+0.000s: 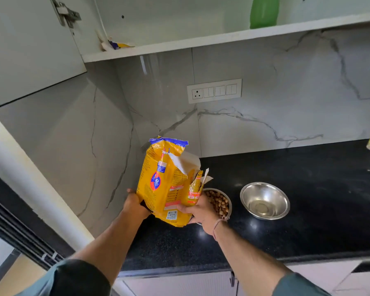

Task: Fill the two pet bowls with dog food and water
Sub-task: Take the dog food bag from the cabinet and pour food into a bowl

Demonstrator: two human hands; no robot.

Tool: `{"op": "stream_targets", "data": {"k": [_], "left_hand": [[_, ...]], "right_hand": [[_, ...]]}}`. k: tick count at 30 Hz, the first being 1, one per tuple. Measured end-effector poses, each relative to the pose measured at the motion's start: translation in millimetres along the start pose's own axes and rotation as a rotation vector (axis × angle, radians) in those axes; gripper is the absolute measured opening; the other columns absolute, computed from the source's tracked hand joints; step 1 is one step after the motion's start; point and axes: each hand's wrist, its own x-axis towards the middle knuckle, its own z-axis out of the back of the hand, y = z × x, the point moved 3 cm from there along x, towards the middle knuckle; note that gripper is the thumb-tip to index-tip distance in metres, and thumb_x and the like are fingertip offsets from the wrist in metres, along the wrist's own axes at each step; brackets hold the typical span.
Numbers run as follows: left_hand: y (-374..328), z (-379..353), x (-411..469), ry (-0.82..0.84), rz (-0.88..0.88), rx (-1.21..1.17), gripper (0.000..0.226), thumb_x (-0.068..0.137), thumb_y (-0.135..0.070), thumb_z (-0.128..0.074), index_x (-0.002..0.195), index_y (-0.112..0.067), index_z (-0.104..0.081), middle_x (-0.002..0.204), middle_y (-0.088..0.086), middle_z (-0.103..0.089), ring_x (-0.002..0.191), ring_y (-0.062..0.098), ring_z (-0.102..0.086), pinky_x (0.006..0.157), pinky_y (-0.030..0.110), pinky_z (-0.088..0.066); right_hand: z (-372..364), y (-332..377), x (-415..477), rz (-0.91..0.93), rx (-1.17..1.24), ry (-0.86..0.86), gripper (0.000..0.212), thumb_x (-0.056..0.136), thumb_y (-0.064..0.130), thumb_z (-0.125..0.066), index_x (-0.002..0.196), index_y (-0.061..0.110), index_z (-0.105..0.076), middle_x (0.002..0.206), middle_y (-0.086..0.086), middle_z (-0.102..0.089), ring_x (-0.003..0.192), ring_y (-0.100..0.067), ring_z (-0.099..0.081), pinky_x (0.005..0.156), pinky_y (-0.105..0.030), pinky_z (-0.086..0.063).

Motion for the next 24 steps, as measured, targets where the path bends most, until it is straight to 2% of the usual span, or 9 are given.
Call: {"op": "stream_targets", "data": {"k": [3,6,10,14,17,21,23,24], "left_hand": [[-3.9,-6.9,-21.0,0.001,-0.043,-0.023,0.06,0.101,-0.065,-0.04,0.143,-0.024,-0.053,0.132,0.009,-0.068,0.116,0.036,-0.066,0.086,0.058,-0.052],[-12.3,-13.2,-30.5,0.018,-0.055,-0.076,0.064,0.097,-0.07,-0.043,0.143,-0.026,-0.052,0.126,0.009,-0.071,0.104,0.036,-0.069,0.08,0.061,-0.054],[-21.9,-27.8,-58.8,0.069,-0.05,-0.15,0.064,0.095,-0.074,-0.044,0.134,-0.024,-0.055,0.111,0.01,-0.071,0.103,0.034,-0.069,0.093,0.062,-0.053],[-34.3,-44.5,-80.5,0.14,-0.059,-0.19,0.063,0.093,-0.074,-0.047,0.127,-0.022,-0.057,0.099,0.011,-0.07,0.085,0.034,-0.069,0.087,0.06,-0.055],[-48.2,-56.7,-99.3,0.232,-0.055,-0.246,0.062,0.094,-0.074,-0.046,0.125,-0.021,-0.058,0.098,0.012,-0.07,0.081,0.033,-0.069,0.085,0.06,-0.055],[-73.3,-76.9,-132.6,0.365,-0.055,-0.277,0.064,0.094,-0.075,-0.043,0.125,-0.022,-0.06,0.097,0.011,-0.072,0.084,0.033,-0.069,0.091,0.062,-0.054],[-84.9,-88.2,-154.7,0.44,-0.077,-0.288,0.061,0.096,-0.074,-0.039,0.13,-0.028,-0.061,0.101,0.005,-0.076,0.091,0.029,-0.072,0.085,0.058,-0.054],[-90.6,-93.7,-167.2,0.491,-0.089,-0.294,0.06,0.098,-0.073,-0.036,0.138,-0.034,-0.058,0.112,0.0,-0.076,0.103,0.025,-0.072,0.086,0.056,-0.053]], "right_hand": [[1.9,20.6,-7.0,0.081,-0.051,-0.006,0.078,0.064,0.016,-0.095,0.131,0.025,-0.056,0.12,-0.002,-0.075,0.113,-0.026,-0.07,0.078,-0.056,-0.063],[3.4,44.2,-15.0,0.178,-0.148,-0.018,0.084,0.052,0.033,-0.099,0.126,0.028,-0.058,0.118,0.0,-0.076,0.115,-0.024,-0.07,0.094,-0.052,-0.059],[3.6,75.0,-27.7,0.296,-0.262,-0.024,0.098,0.043,0.057,-0.099,0.128,0.032,-0.057,0.12,0.008,-0.075,0.115,-0.013,-0.069,0.103,-0.042,-0.053],[3.7,106.5,-40.3,0.374,-0.272,-0.039,0.094,0.05,0.054,-0.098,0.132,0.031,-0.057,0.122,0.008,-0.074,0.116,-0.013,-0.069,0.106,-0.045,-0.052],[3.4,133.0,-47.6,0.418,-0.279,-0.05,0.081,0.06,0.042,-0.096,0.131,0.028,-0.057,0.122,0.007,-0.075,0.115,-0.014,-0.069,0.107,-0.05,-0.051],[-1.6,179.4,-58.6,0.49,-0.261,-0.049,0.078,0.064,0.037,-0.094,0.132,0.026,-0.057,0.125,0.001,-0.073,0.119,-0.021,-0.068,0.106,-0.053,-0.051],[-5.8,206.3,-65.2,0.51,-0.248,-0.042,0.076,0.068,0.034,-0.091,0.134,0.027,-0.055,0.126,0.001,-0.073,0.118,-0.024,-0.069,0.096,-0.051,-0.057],[-8.0,220.0,-69.5,0.511,-0.246,-0.042,0.074,0.07,0.033,-0.089,0.135,0.028,-0.053,0.125,0.002,-0.073,0.116,-0.024,-0.07,0.088,-0.049,-0.06]]}}
